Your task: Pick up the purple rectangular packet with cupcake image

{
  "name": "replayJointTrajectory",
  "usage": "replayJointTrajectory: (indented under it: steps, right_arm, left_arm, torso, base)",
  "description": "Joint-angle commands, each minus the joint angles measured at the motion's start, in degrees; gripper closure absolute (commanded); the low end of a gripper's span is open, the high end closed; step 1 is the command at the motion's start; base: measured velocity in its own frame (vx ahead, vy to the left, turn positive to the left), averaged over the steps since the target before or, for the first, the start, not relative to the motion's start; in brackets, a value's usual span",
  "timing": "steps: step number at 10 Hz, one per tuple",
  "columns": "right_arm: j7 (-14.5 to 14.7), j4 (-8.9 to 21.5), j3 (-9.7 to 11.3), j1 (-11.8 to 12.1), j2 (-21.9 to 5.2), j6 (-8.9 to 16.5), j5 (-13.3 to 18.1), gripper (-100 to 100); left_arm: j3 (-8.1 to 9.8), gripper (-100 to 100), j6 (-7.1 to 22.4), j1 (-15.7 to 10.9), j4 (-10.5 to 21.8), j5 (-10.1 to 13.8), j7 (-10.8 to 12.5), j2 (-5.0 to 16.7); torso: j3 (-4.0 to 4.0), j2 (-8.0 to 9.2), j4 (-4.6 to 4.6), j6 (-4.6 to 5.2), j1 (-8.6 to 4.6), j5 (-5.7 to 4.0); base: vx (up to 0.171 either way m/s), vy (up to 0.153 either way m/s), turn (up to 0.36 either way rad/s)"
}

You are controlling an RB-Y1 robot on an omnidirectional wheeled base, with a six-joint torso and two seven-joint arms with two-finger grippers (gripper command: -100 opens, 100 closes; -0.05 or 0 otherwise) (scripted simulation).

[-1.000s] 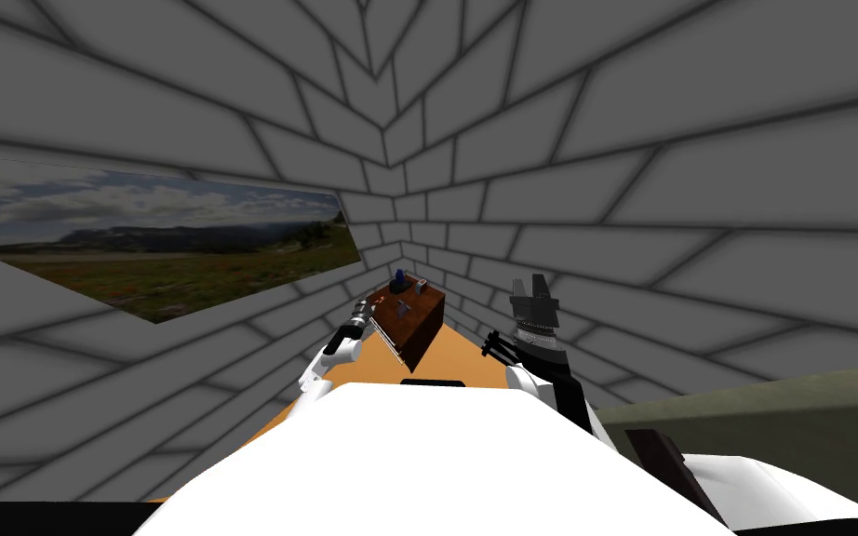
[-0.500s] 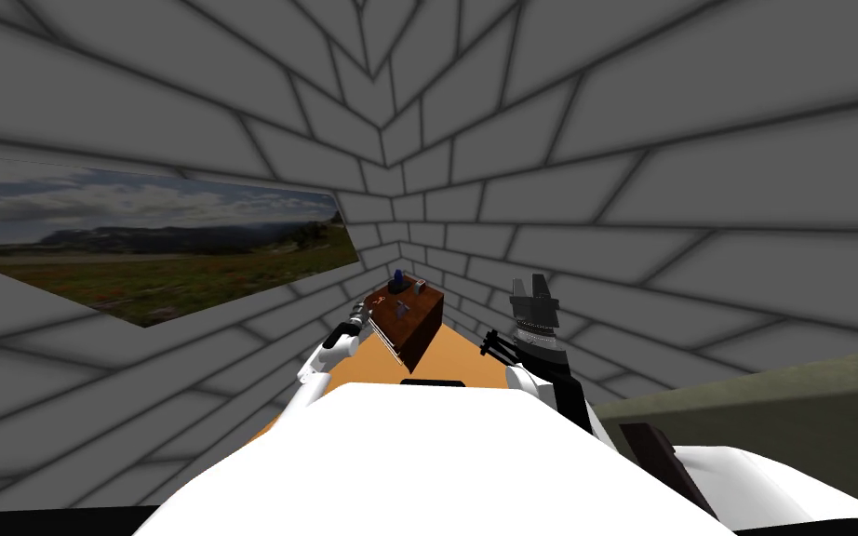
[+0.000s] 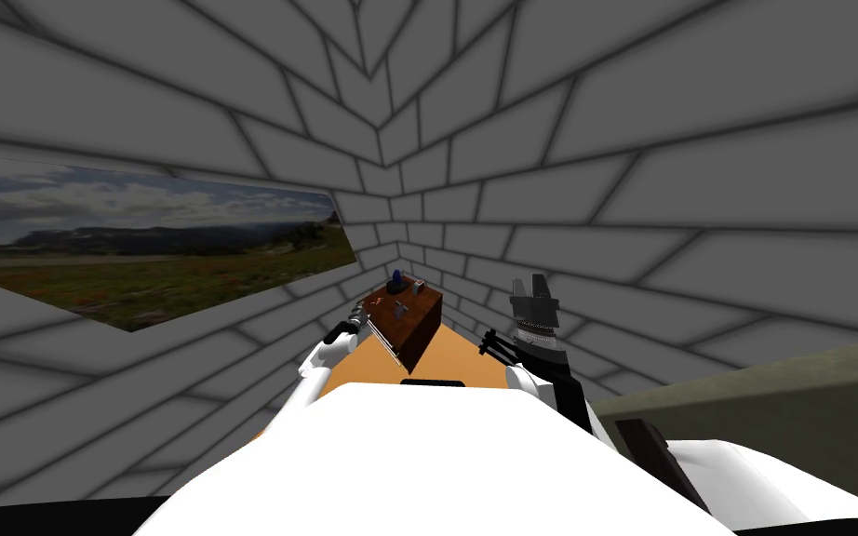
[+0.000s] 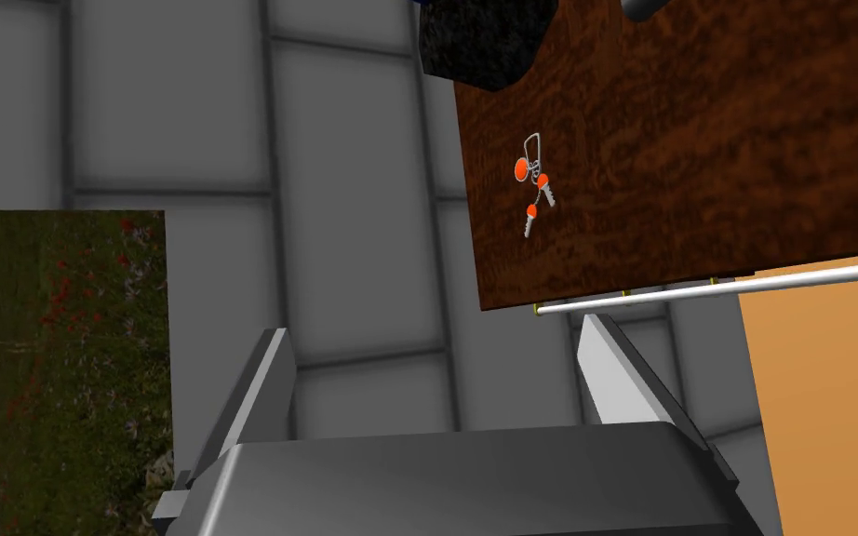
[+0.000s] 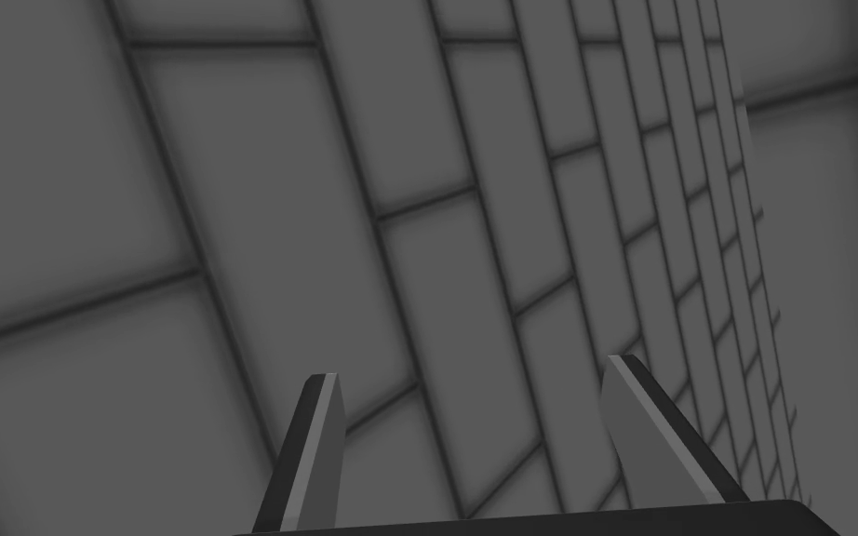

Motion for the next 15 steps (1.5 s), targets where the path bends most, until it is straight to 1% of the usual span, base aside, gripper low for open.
replayJointTrajectory:
  steps: [1,2,3,4,5,6,7,8,9,10,11,12,13,14,15]
  right_arm:
    - [0.0,0.0,0.0,0.0,0.0,0.0,0.0,0]
    - [0.0,0.0,0.0,0.0,0.0,0.0,0.0,0]
    - [0.0,0.0,0.0,0.0,0.0,0.0,0.0,0]
    - [0.0,0.0,0.0,0.0,0.0,0.0,0.0,0]
    - [0.0,0.0,0.0,0.0,0.0,0.0,0.0,0]
    - [0.0,0.0,0.0,0.0,0.0,0.0,0.0,0]
    - [0.0,0.0,0.0,0.0,0.0,0.0,0.0,0]
    - [0.0,0.0,0.0,0.0,0.0,0.0,0.0,0]
    - [0.0,0.0,0.0,0.0,0.0,0.0,0.0,0]
    - [0.0,0.0,0.0,0.0,0.0,0.0,0.0,0]
    - [0.0,0.0,0.0,0.0,0.0,0.0,0.0,0]
    - [0.0,0.0,0.0,0.0,0.0,0.0,0.0,0]
    - [0.0,0.0,0.0,0.0,0.0,0.0,0.0,0]
    - [0.0,0.0,0.0,0.0,0.0,0.0,0.0,0]
    - [0.0,0.0,0.0,0.0,0.0,0.0,0.0,0]
  left_arm:
    - [0.48,-100,2.4,-1.0,2.4,0.3,0.3,0.4]
    - [1.23,-100,4.5,-2.9,4.0,1.0,0.9,1.3]
    - [1.23,-100,5.6,-2.9,5.7,1.0,0.9,1.3]
    - [1.92,-100,7.1,-4.9,7.9,1.6,1.5,2.2]
    - [1.92,-100,8.8,-4.9,9.4,1.6,1.5,2.2]
    - [2.54,-100,10.3,-6.8,11.8,2.1,2.1,3.0]
    - [2.54,-100,11.9,-6.8,13.3,2.1,2.1,3.0]
    - [3.1,-100,14.1,-8.7,14.5,2.7,2.8,3.9]
    - [3.1,-100,15.2,-8.7,16.2,2.7,2.8,3.9]
    - [3.1,-100,15.2,-8.7,16.8,2.7,2.8,3.9]
    - [3.6,-100,18.0,-10.6,18.8,3.1,3.5,4.6]
    - [3.6,-100,18.3,-10.6,20.3,3.1,3.5,4.6]
    - [4.03,-100,20.5,-12.5,22.6,3.5,4.2,5.4]
    - [4.03,-100,21.4,-12.5,23.8,3.5,4.2,5.4]
    - [4.4,-100,22.9,-14.4,26.7,3.9,5.0,6.1]
  torso:
    - [0.0,0.0,0.0,0.0,0.0,0.0]
    - [-0.01,0.0,-0.01,-0.02,0.0,0.01]
    - [-0.02,-0.04,-0.01,-0.01,-0.02,-0.01]
    - [-0.03,-0.05,-0.02,-0.02,-0.01,0.0]
    - [-0.04,-0.07,-0.02,-0.01,-0.03,-0.01]
    - [-0.05,-0.07,-0.03,-0.02,-0.02,0.0]
    - [-0.06,-0.1,-0.02,-0.01,-0.08,-0.02]
    - [-0.06,-0.09,-0.03,-0.03,-0.07,-0.01]
    - [-0.08,-0.14,-0.03,-0.01,-0.08,-0.02]
    - [-0.08,-0.12,-0.04,-0.03,-0.06,-0.01]
    - [-0.03,-0.03,-0.02,-0.04,-0.01,0.0]
    - [-0.04,-0.07,-0.02,-0.01,-0.06,-0.01]
    - [-0.06,-0.1,-0.03,-0.02,-0.06,-0.01]
    - [-0.09,-0.16,-0.04,-0.02,-0.04,-0.01]
    - [-0.1,-0.16,-0.05,-0.03,-0.07,-0.01]
  base:
    - [0.013,-0.013,-0.03]
    - [0.021,-0.02,-0.044]
    - [0.025,-0.017,-0.029]
    - [0.03,-0.023,-0.048]
    - [0.03,-0.02,-0.028]
    - [0.038,-0.04,-0.044]
    - [0.039,-0.032,-0.028]
    - [0.05,-0.033,-0.048]
    - [0.044,-0.028,-0.024]
    - [0.017,-0.012,0.006]
    - [0.032,-0.032,-0.038]
    - [0.041,-0.029,-0.026]
    - [0.061,-0.023,-0.038]
    - [0.057,-0.031,-0.028]
    - [0.085,-0.052,-0.052]
